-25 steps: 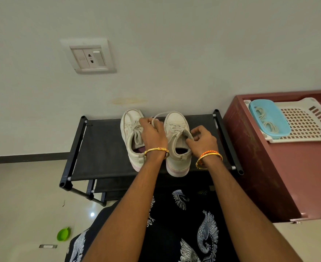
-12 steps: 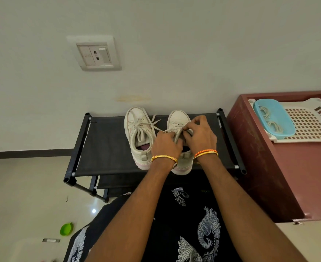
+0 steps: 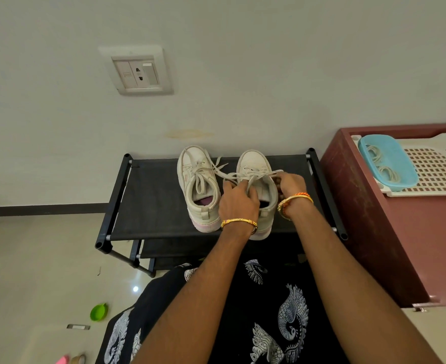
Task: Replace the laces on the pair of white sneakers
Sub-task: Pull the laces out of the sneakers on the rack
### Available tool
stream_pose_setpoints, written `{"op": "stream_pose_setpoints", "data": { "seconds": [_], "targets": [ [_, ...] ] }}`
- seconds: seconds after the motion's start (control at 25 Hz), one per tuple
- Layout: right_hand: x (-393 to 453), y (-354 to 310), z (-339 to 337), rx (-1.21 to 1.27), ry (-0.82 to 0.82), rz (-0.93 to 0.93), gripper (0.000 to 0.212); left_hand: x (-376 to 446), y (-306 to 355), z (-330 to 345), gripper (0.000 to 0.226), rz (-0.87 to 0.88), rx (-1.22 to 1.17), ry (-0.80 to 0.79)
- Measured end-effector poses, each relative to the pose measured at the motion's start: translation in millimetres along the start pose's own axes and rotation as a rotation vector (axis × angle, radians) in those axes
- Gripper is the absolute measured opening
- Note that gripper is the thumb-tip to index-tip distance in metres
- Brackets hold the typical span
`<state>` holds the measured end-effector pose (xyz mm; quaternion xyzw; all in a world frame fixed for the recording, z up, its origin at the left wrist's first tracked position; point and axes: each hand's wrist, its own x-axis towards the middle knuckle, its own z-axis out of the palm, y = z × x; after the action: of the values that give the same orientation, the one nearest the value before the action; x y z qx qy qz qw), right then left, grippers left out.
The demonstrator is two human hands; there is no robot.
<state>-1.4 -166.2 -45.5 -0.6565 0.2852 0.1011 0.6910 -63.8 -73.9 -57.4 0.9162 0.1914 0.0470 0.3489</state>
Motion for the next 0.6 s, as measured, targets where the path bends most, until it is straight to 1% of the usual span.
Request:
{"op": "stream_pose_setpoints", "data": {
  "seconds": [0.04, 0.08, 0.12, 0.16, 0.2, 0.24, 0.32, 0.36, 0.4, 0.48, 0.52, 0.6],
  "targets": [
    [0, -2, -2, -0.005, -0.020, 0.054, 0.020, 0, 0, 0, 0.027, 0.006, 0.002, -0.004],
    [1, -2, -3, -0.030, -0.031, 0.068, 0.021, 0, 0, 0, 0.027, 0.007, 0.003, -0.008],
    [3, -1, -4, -0.059, -0.026, 0.049, 0.018, 0, 0, 0, 0.027, 0.004, 0.000, -0.008],
    [1, 0, -5, -0.089, -0.015, -0.012, 0.015, 0, 0, 1, 0.028, -0.001, -0.007, -0.005],
    [1, 3, -8, -0.134, 0.011, -0.142, 0.017, -1, 0, 1, 0.028, -0.009, -0.016, 0.000],
    [-2, 5, -11, -0.234, 0.034, -0.335, 0.021, -2, 0, 1, 0.028, -0.019, -0.022, 0.001],
    [-12, 8, -14, -0.483, 0.018, -0.723, 0.023, -3, 0, 2, 0.028, -0.042, -0.023, -0.010],
    [-17, 10, -12, -0.595, -0.011, -0.828, 0.023, -3, 1, 1, 0.028, -0.056, -0.021, -0.015],
    [-20, 13, -8, -0.710, -0.043, -0.851, 0.023, -3, 2, 0, 0.028, -0.071, -0.020, -0.018],
    [-22, 20, -1, -0.871, -0.050, -0.786, 0.023, -3, 5, -1, 0.027, -0.090, -0.015, -0.026],
    [-21, 24, 0, -0.897, -0.021, -0.753, 0.023, -4, 6, -1, 0.027, -0.093, -0.005, -0.033],
    [-22, 28, 0, -0.877, 0.041, -0.756, 0.019, -6, 7, -2, 0.028, -0.100, 0.024, -0.045]
  ]
}}
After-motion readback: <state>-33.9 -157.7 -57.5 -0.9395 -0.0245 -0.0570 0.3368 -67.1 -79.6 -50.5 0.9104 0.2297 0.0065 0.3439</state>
